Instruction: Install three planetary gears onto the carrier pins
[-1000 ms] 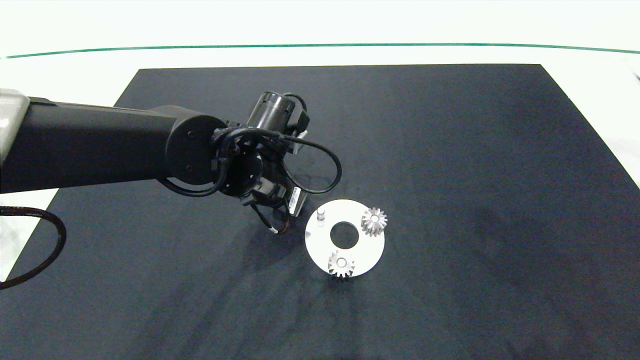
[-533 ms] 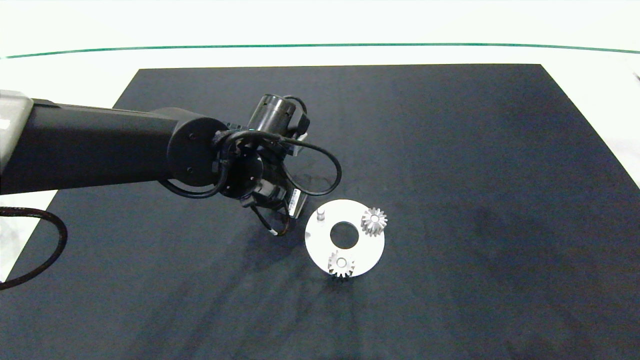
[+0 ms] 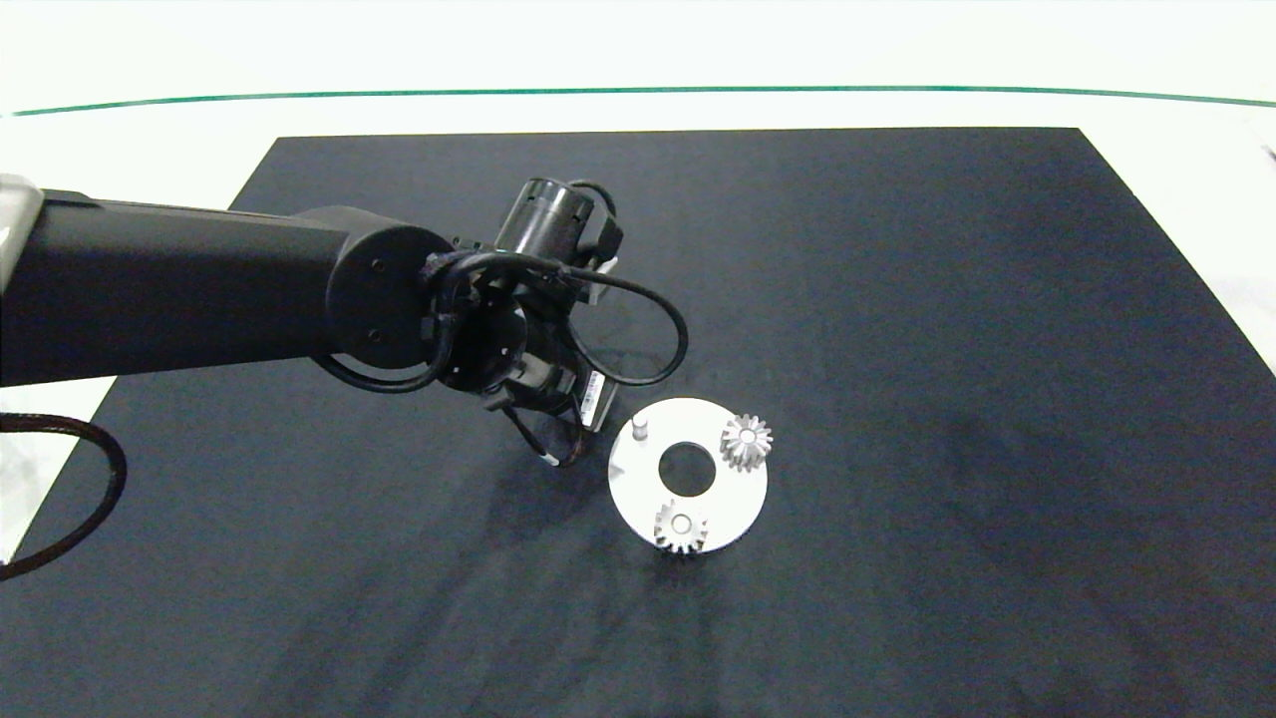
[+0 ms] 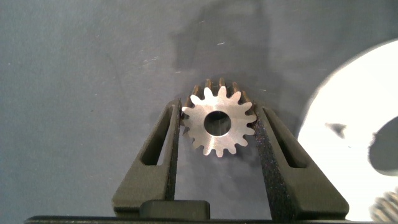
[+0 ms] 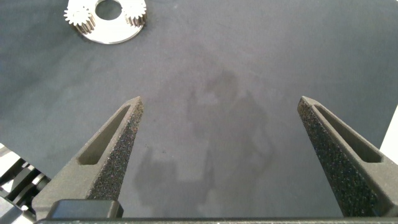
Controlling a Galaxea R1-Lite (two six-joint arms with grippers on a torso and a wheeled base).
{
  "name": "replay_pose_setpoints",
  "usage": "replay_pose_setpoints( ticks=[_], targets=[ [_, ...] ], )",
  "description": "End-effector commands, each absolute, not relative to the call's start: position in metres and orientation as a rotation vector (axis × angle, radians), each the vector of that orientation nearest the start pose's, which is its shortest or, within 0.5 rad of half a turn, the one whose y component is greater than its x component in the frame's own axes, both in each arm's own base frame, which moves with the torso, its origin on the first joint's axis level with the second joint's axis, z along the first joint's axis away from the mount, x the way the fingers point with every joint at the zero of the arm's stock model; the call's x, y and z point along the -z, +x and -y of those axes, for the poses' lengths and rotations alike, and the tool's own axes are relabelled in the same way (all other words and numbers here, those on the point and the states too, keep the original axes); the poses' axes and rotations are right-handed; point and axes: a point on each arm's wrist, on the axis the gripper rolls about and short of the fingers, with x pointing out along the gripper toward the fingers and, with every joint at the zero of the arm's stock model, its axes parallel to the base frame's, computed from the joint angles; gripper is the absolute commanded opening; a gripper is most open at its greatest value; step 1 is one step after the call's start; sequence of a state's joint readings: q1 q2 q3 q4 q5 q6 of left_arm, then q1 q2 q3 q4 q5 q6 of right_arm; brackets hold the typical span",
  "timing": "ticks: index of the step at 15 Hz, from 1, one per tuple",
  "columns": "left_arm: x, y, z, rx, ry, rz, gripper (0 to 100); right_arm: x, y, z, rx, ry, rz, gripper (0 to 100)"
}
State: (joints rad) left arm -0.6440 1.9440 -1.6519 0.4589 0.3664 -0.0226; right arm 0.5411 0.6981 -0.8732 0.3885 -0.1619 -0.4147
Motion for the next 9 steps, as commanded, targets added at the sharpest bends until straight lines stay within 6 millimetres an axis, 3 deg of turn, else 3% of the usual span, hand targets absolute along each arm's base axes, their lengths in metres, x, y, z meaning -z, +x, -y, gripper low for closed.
replay_pose_setpoints(
  ticks=[1, 9],
  targets=[
    [-0.249, 0.285, 0.224, 0.299, 0.339, -0.616, 22, -0.276, 0.027, -0.012, -0.416, -0.486, -0.124, 100],
    [-0.25, 0.261, 0.257, 0.408, 0.373, -0.591, 22, -0.275, 0.027, -0.012, -0.416, -0.487, -0.127, 100]
  ],
)
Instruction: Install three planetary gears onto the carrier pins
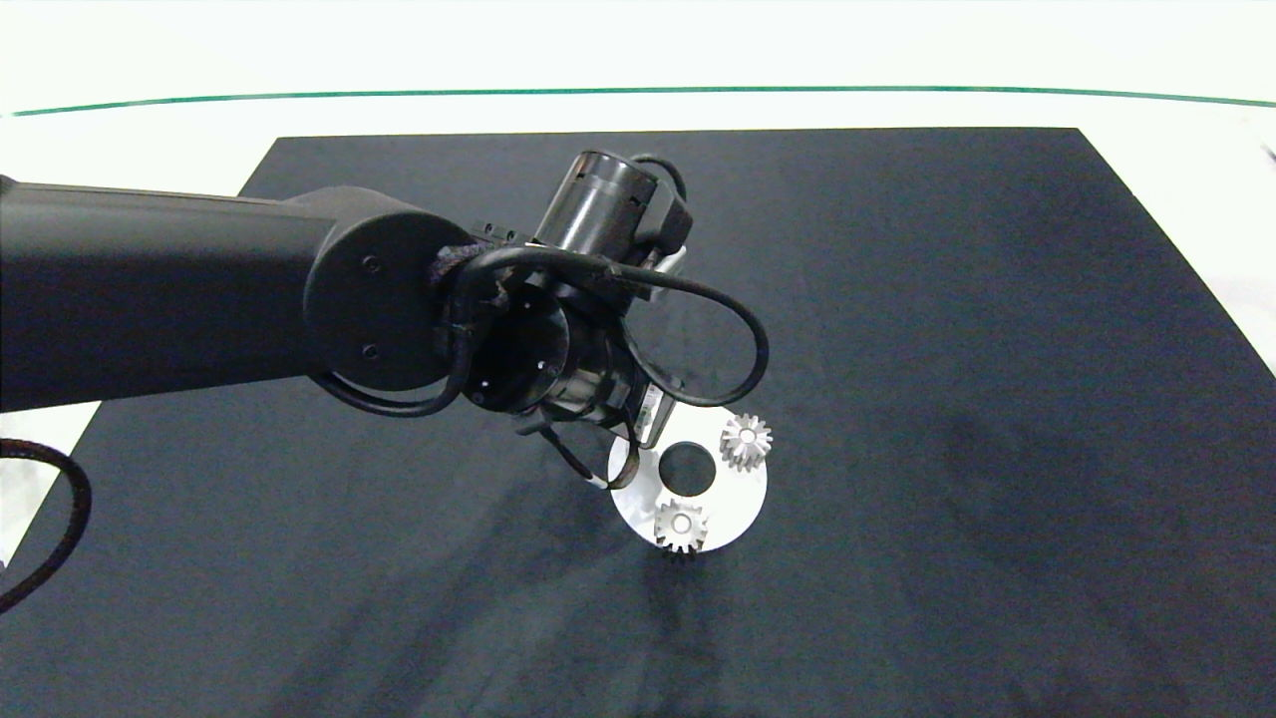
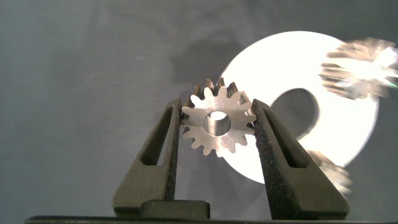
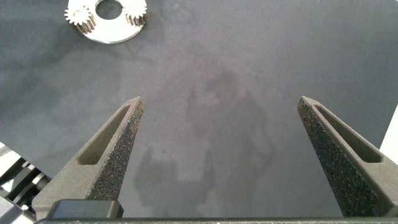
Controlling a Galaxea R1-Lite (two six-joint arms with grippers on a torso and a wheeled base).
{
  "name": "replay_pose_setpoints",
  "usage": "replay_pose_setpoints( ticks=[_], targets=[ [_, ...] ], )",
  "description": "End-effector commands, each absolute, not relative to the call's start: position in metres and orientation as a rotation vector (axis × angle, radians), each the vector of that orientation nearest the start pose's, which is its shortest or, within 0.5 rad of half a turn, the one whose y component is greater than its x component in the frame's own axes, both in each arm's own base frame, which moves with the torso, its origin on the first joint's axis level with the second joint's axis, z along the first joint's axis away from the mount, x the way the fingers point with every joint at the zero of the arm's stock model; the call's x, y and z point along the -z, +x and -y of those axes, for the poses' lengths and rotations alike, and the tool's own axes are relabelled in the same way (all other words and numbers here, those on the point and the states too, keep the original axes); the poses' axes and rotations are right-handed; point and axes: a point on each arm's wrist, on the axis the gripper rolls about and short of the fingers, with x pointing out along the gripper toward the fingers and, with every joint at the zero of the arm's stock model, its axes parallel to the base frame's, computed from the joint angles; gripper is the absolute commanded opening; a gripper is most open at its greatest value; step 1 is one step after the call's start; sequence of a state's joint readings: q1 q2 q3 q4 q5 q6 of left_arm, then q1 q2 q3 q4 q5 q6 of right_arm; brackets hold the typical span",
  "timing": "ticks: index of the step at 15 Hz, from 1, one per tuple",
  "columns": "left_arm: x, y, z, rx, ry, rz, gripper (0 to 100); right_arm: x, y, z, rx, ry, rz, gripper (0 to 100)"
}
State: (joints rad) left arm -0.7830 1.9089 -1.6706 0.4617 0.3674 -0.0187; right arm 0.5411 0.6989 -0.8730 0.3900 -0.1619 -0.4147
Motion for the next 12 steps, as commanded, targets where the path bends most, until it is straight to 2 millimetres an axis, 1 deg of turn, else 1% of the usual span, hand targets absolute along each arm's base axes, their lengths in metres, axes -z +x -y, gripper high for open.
replay_pose_setpoints(
  ticks=[1, 4, 7, 12],
  targets=[
    [-0.251, 0.261, 0.258, 0.412, 0.377, -0.585, 22, -0.275, 0.027, -0.012, -0.416, -0.487, -0.127, 100],
    [-0.244, 0.267, 0.261, 0.407, 0.391, -0.598, 22, -0.276, 0.027, -0.012, -0.416, -0.486, -0.124, 100],
    [-0.242, 0.269, 0.257, 0.397, 0.405, -0.615, 22, -0.275, 0.027, -0.012, -0.416, -0.487, -0.126, 100],
    [-0.24, 0.268, 0.252, 0.39, 0.431, -0.651, 22, -0.275, 0.027, -0.012, -0.416, -0.487, -0.126, 100]
  ],
)
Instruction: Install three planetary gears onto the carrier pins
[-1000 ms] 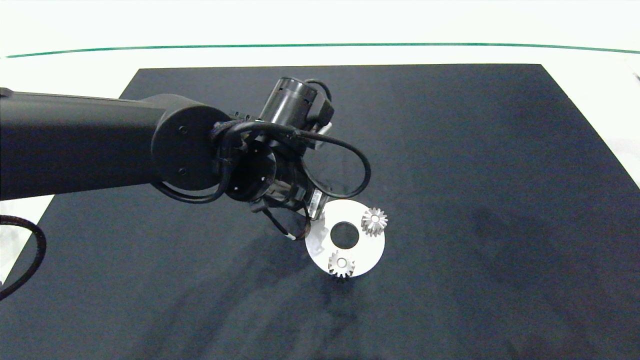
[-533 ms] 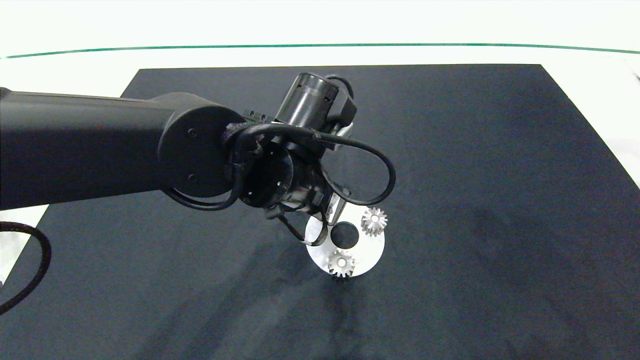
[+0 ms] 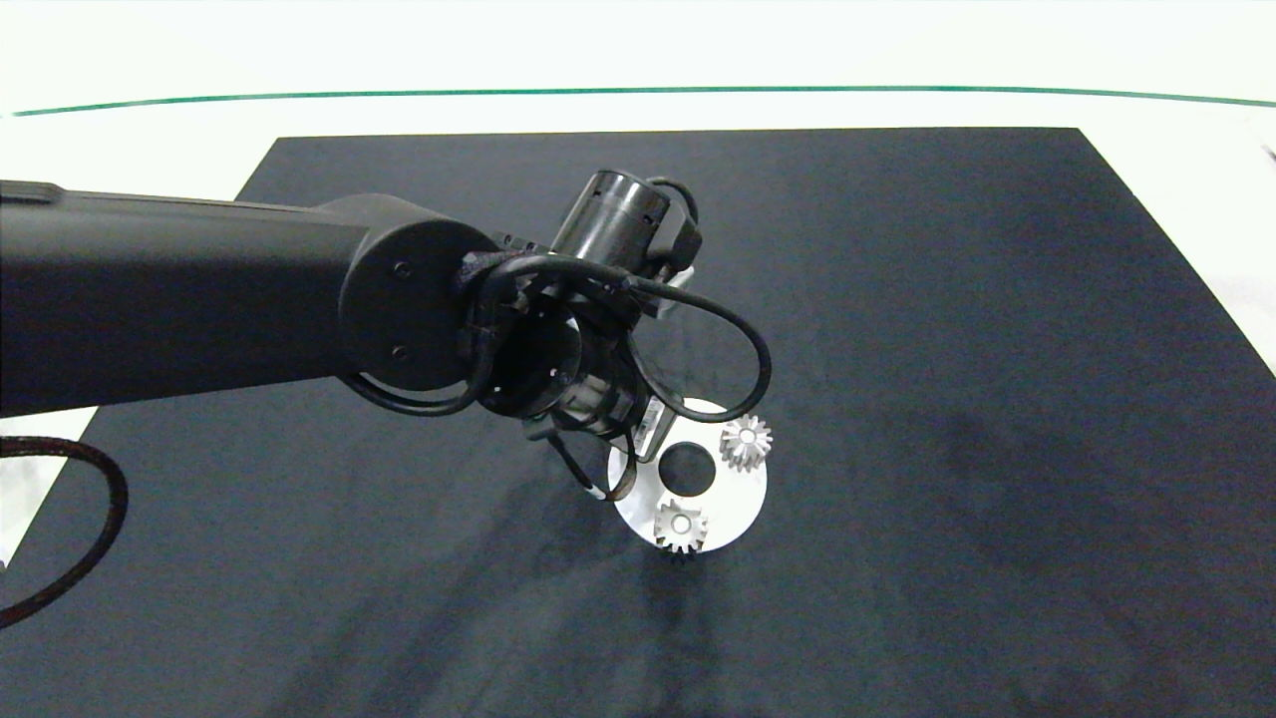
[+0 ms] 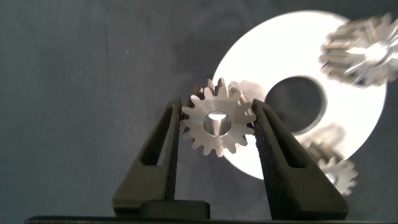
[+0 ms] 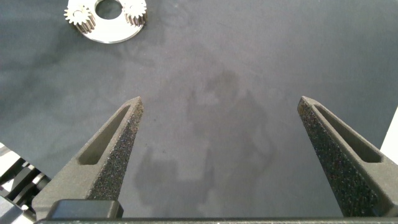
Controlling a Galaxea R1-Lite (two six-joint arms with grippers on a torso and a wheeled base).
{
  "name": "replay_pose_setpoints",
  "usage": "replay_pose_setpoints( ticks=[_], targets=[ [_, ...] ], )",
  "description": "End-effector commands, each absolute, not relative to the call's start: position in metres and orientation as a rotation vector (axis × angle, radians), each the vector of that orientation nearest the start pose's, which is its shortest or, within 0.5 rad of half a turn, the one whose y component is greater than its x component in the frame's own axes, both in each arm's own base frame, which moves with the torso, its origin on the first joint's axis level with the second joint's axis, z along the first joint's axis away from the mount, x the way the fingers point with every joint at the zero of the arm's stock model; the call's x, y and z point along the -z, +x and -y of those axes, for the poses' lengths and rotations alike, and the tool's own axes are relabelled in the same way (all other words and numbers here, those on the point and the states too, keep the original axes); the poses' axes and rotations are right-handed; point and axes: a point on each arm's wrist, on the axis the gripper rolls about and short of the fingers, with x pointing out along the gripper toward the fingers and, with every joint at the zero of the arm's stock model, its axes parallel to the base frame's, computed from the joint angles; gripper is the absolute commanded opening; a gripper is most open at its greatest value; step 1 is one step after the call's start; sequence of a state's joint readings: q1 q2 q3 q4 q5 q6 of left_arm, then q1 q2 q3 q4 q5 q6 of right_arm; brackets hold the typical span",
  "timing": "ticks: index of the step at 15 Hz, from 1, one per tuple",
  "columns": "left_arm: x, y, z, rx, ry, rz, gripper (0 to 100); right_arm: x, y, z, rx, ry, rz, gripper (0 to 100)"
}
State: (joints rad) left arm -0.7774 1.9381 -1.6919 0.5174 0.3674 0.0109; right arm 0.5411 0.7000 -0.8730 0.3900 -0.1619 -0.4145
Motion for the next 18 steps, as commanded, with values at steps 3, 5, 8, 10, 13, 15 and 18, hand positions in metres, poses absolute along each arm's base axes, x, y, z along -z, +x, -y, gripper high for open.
replay_pose_setpoints(
  ticks=[3, 5, 8, 10, 13, 15, 18],
  targets=[
    [-0.24, 0.266, 0.253, 0.394, 0.43, -0.65, 22, -0.275, 0.027, -0.012, -0.416, -0.487, -0.127, 100],
    [-0.24, 0.266, 0.255, 0.399, 0.431, -0.648, 22, -0.275, 0.027, -0.012, -0.416, -0.487, -0.127, 100],
    [-0.24, 0.265, 0.259, 0.408, 0.436, -0.643, 22, -0.275, 0.027, -0.012, -0.418, -0.487, -0.125, 100],
    [-0.24, 0.264, 0.261, 0.415, 0.438, -0.64, 22, -0.276, 0.027, -0.012, -0.416, -0.486, -0.124, 100],
    [-0.242, 0.264, 0.262, 0.417, 0.434, -0.634, 22, -0.276, 0.027, -0.012, -0.416, -0.486, -0.124, 100],
    [-0.241, 0.265, 0.263, 0.417, 0.434, -0.632, 22, -0.275, 0.027, -0.012, -0.416, -0.487, -0.126, 100],
    [-0.238, 0.267, 0.264, 0.412, 0.438, -0.638, 22, -0.275, 0.027, -0.012, -0.416, -0.487, -0.126, 100]
  ],
)
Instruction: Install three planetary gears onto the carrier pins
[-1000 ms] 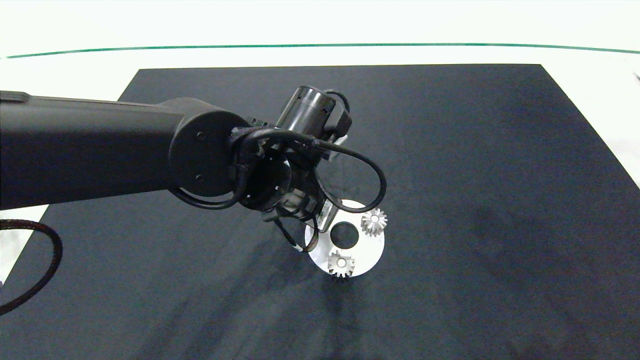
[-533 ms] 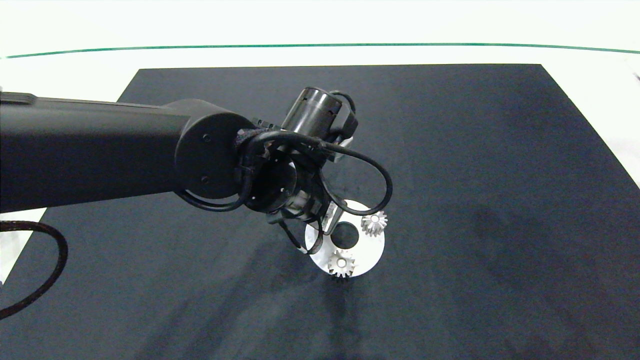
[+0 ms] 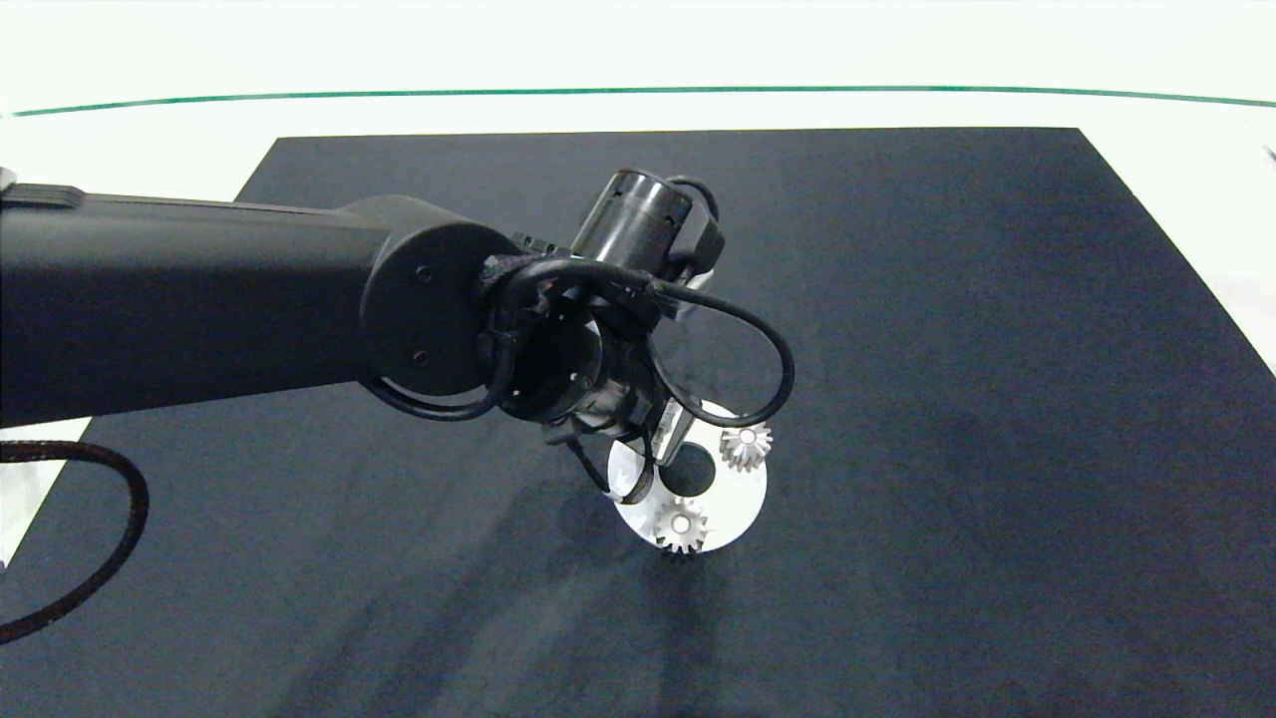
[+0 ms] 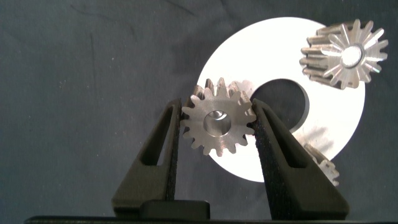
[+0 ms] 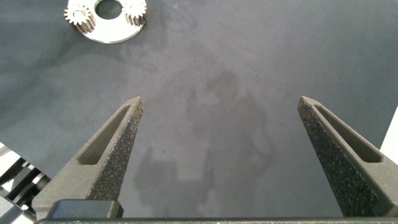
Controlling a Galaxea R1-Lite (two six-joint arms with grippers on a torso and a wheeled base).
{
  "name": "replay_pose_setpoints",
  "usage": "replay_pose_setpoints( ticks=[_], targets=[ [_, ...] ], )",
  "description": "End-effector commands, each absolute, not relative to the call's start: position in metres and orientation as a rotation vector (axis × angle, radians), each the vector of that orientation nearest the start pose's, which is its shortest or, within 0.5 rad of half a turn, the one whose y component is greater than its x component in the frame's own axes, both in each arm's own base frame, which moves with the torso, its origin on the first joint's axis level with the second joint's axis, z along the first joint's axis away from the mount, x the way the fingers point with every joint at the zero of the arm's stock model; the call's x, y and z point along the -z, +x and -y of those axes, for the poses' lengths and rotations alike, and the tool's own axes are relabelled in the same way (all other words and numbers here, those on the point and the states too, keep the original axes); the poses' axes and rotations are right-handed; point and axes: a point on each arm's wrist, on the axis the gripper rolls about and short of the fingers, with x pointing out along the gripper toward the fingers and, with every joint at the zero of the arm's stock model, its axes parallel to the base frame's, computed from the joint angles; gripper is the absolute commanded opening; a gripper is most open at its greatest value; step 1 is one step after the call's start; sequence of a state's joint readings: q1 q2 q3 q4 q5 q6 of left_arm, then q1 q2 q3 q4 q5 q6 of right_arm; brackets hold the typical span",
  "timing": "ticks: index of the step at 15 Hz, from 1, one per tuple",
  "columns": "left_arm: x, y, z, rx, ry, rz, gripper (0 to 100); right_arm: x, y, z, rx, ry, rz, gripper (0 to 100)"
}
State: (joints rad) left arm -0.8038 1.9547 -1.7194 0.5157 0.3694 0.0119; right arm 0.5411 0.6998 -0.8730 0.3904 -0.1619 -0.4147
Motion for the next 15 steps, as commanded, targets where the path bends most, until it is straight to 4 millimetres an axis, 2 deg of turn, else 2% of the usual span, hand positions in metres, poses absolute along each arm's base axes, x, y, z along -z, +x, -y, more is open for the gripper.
replay_pose_setpoints(
  ticks=[1, 15],
  targets=[
    [-0.239, 0.267, 0.2635, 0.41, 0.437, -0.637, 22, -0.2754, 0.027, -0.012, -0.416, -0.487, -0.126, 100],
    [-0.2343, 0.2678, 0.2643, 0.408, 0.443, -0.65, 22, -0.2753, 0.0273, -0.0122, -0.416, -0.487, -0.127, 100]
  ],
)
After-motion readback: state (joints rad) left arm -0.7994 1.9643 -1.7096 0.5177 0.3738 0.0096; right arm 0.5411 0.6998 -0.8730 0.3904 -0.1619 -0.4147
